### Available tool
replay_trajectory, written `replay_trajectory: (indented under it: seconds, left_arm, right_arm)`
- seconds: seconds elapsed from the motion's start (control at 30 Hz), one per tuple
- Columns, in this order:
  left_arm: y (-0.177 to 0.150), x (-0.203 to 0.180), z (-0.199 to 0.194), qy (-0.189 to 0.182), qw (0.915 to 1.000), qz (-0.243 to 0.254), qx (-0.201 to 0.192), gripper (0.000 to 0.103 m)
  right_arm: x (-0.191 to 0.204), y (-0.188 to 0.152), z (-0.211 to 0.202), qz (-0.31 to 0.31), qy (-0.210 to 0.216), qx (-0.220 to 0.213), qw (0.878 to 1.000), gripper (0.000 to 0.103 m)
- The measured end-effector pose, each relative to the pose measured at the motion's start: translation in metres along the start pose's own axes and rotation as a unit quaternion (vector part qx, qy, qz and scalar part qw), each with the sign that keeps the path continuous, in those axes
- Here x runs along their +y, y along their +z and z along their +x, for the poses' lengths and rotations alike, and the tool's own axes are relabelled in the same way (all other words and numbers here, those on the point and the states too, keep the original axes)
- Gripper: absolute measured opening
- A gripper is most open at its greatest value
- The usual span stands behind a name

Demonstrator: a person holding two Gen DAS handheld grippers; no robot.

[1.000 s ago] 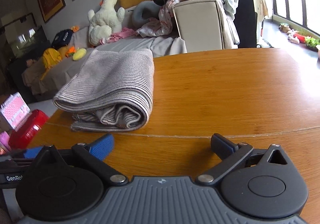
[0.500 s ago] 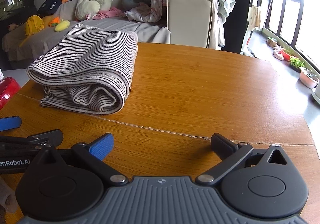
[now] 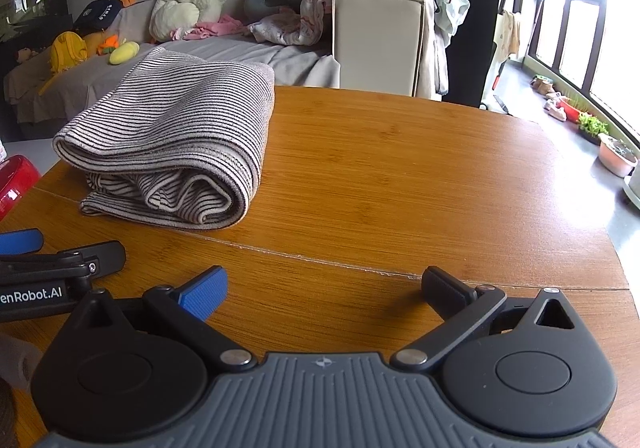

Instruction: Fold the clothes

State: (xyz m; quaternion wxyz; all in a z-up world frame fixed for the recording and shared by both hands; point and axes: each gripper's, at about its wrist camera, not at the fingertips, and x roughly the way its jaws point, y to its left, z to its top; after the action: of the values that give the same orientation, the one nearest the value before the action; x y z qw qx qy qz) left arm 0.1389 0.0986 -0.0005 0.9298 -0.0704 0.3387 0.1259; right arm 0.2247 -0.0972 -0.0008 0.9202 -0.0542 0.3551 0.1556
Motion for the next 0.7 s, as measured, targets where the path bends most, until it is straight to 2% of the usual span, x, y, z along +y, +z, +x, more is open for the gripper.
replay_trajectory:
  seconds: [0.7]
  left_arm:
    - [0.0009,-0.0017,0.0016,0.004,1.0000,0.006,0.003,0.103]
  right_arm:
    - [-0.0017,-0.0003,0.0004,0.001,0.001,0.000,1.000,0.103]
